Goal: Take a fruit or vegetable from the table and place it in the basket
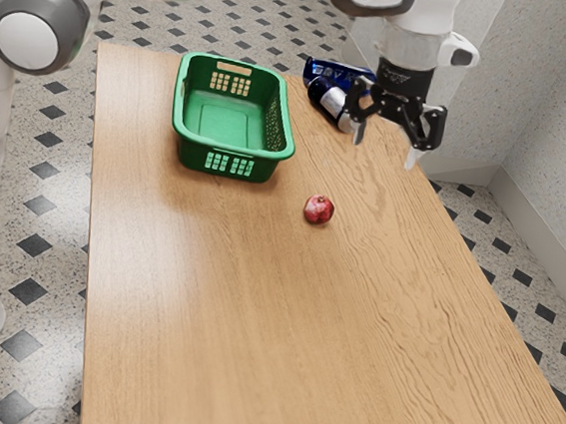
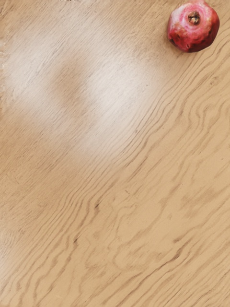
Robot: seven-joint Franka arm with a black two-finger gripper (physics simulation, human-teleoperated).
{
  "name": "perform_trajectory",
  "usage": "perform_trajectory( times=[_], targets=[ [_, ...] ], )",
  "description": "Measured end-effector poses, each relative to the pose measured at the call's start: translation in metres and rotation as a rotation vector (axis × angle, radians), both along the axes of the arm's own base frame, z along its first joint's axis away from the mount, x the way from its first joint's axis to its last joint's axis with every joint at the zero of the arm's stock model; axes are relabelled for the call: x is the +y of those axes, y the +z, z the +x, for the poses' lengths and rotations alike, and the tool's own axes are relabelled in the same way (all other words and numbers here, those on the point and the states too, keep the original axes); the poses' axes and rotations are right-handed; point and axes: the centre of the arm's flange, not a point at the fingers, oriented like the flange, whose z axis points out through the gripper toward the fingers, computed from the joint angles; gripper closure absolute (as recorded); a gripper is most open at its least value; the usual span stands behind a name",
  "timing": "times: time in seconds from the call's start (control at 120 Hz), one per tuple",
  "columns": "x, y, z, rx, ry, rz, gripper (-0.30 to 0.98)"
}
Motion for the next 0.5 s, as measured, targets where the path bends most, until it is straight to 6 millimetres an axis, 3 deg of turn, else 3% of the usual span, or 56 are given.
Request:
perform_trajectory(
  times=[0.083, 0.142, 0.283, 0.383, 0.5],
  targets=[
    [0.012, -0.005, 0.005, 0.022, 0.205, -0.025, 0.00],
    [0.017, 0.008, -0.003, 0.012, 0.325, -0.045, 0.00],
    [-0.015, 0.082, -0.083, -0.046, 0.473, -0.086, 0.00],
    [-0.077, 0.062, -0.093, 0.049, 0.468, -0.104, 0.00],
    [-0.105, 0.043, -0.099, 0.161, 0.478, -0.135, 0.00]
  ],
)
